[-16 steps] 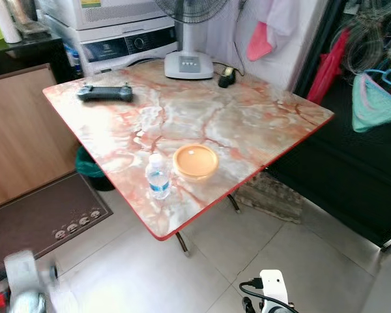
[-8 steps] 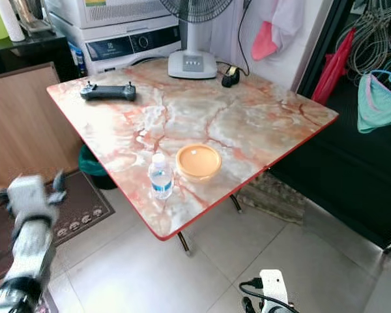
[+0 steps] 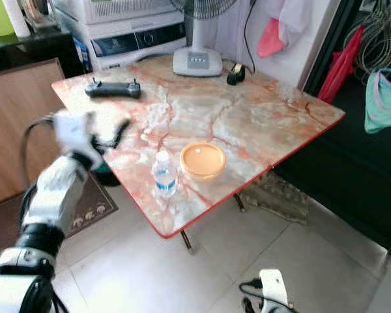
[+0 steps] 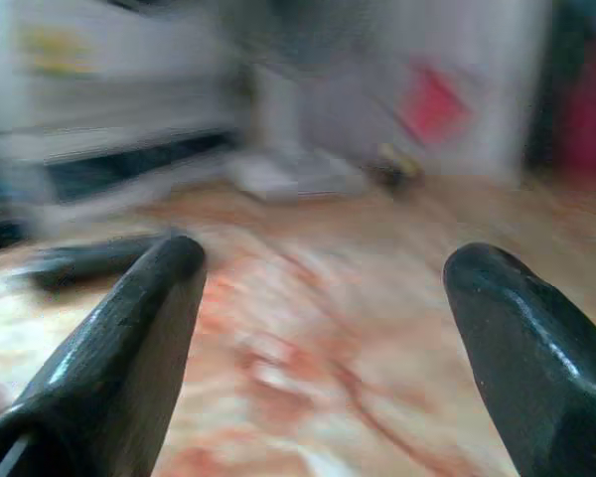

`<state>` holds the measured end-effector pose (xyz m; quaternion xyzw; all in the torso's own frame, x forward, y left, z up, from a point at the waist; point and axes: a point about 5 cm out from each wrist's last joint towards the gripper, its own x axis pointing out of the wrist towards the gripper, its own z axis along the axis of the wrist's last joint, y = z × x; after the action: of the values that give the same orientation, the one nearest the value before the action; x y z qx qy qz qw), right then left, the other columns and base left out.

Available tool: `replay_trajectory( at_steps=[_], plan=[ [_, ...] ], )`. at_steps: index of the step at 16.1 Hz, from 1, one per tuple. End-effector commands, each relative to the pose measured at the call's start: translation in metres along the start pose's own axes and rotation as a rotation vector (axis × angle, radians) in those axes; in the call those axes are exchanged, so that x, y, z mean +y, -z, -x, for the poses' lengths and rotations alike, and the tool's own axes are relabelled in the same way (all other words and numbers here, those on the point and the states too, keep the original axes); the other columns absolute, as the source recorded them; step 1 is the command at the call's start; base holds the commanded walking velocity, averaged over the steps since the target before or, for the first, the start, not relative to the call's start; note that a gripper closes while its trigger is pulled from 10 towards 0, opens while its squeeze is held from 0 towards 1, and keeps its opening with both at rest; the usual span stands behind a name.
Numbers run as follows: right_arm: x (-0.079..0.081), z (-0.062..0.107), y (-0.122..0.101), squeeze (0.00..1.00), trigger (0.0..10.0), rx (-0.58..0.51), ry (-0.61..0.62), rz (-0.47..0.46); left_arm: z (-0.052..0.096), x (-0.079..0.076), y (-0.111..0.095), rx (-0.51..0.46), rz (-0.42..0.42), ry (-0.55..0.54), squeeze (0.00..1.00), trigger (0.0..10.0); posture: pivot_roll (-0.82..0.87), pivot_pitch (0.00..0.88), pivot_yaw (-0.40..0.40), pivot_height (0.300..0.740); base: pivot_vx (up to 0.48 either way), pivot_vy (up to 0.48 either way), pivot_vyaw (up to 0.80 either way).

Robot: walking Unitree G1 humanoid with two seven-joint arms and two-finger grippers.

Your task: Restocking fridge

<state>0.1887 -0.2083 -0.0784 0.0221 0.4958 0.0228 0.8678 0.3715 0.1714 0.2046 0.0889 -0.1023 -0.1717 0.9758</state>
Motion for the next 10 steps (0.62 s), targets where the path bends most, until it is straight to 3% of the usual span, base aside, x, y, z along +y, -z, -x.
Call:
replay_trajectory(
  at_steps=[1, 2, 5, 7, 9, 10],
  plan=[
    [-0.002, 0.001, 0.002, 0.0, 10.0, 0.009, 0.007, 0.008, 0.0, -0.006, -0.001, 0.064, -0.04, 0.081, 0.0, 10.0, 0.09, 0.0, -0.055, 0.74, 0.0, 0.0, 0.0],
    [-0.002, 0.001, 0.002, 0.0, 10.0, 0.009, 0.006, 0.008, 0.002, -0.011, -0.022, 0.02, -0.029, 0.152, 0.0, 10.0, 0.08, 0.0, -0.053, 0.74, 0.0, 0.0, 0.0],
    [-0.002, 0.001, 0.002, 0.0, 10.0, 0.011, 0.006, 0.012, 0.001, -0.012, -0.057, 0.013, -0.021, 0.188, 0.0, 10.0, 0.09, 0.0, -0.055, 0.74, 0.0, 0.0, 0.0],
    [-0.002, 0.001, 0.002, 0.0, 10.0, 0.012, 0.005, 0.015, 0.005, -0.033, -0.077, -0.026, 0.026, 0.337, 0.0, 10.0, 0.09, 0.0, -0.055, 0.74, 0.0, 0.0, 0.0],
    [-0.002, 0.001, 0.001, 0.0, 10.0, 0.014, 0.003, 0.02, 0.002, -0.044, -0.081, 0.006, 0.126, 0.364, 0.0, 10.0, 0.09, 0.0, -0.055, 0.74, 0.0, 0.0, 0.0],
    [-0.002, 0.001, 0.001, 0.0, 10.0, 0.015, 0.002, 0.021, -0.001, -0.047, -0.073, 0.046, 0.115, 0.36, 0.0, 10.0, 0.09, 0.0, -0.055, 0.74, 0.0, 0.0, 0.0]
  ],
)
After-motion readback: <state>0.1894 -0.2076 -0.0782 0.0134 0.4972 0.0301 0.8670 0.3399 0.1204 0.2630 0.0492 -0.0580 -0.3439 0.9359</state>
